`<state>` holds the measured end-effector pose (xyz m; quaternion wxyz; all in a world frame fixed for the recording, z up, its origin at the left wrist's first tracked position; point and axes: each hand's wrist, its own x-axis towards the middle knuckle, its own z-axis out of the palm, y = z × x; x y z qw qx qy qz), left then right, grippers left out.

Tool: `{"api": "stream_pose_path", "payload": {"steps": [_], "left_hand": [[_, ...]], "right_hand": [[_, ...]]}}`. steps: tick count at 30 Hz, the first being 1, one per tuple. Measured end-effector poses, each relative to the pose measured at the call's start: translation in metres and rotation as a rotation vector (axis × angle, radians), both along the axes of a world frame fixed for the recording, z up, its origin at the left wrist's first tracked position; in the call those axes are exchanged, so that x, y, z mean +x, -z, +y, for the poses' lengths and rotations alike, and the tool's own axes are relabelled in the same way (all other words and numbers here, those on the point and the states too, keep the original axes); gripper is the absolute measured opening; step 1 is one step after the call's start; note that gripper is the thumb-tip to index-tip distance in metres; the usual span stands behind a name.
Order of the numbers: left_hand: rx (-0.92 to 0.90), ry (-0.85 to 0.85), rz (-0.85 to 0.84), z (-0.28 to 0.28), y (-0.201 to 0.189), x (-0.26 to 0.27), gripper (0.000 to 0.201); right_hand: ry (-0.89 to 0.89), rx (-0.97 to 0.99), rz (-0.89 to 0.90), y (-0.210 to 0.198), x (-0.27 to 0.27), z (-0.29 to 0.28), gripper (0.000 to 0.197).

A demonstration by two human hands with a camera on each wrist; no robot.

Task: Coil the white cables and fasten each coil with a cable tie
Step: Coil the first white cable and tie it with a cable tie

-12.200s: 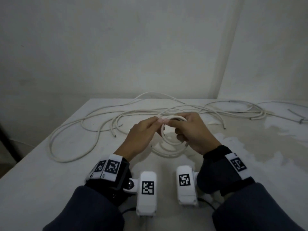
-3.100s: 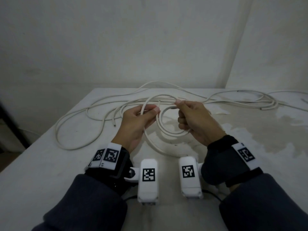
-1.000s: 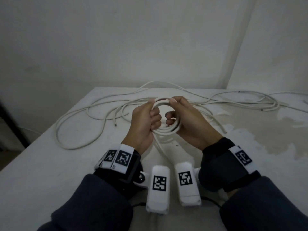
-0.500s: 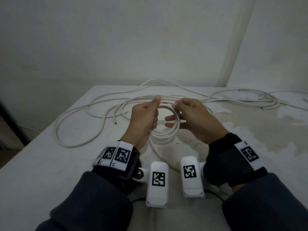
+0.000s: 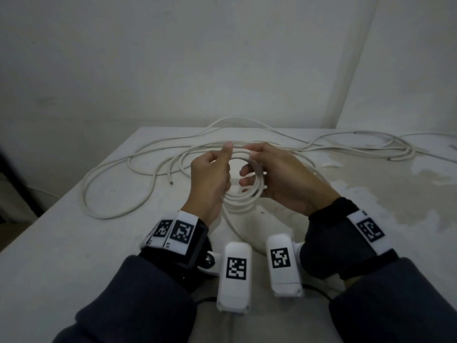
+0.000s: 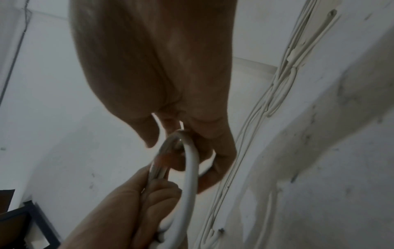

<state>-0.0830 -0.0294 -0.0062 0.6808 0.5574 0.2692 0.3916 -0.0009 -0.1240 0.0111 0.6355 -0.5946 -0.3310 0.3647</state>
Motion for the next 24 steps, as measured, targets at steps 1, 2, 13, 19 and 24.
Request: {"api": "stream_pose_path", "payload": {"steps": [1, 2, 13, 19, 24], "left_hand": [[0.005, 0.007, 0.000, 0.000, 0.000, 0.000, 0.039], [0.002, 0.024, -0.012, 0.000, 0.000, 0.001, 0.039], [-0.102, -0.093, -0.100, 0.015, -0.001, -0.001, 0.031], [-0.215, -0.493, -0.244, 0.037, 0.007, -0.010, 0.025], [-0.310, -0.430, -0.378, 0.034, 0.008, -0.009, 0.024]], "right_hand": [[-0.010, -0.004, -0.057, 0.002, -0.001, 0.001, 0.017], [0.002, 0.014, -0.106, 0.002, -0.002, 0.002, 0.018], [0.105, -0.136, -0.443, 0.003, 0.005, 0.001, 0.029], [-0.181, -0.174, -0.325, -0.011, -0.002, -0.011, 0.023], [-0.314, -0.411, -0.122, -0.002, -0.016, -0.008, 0.022]]}}
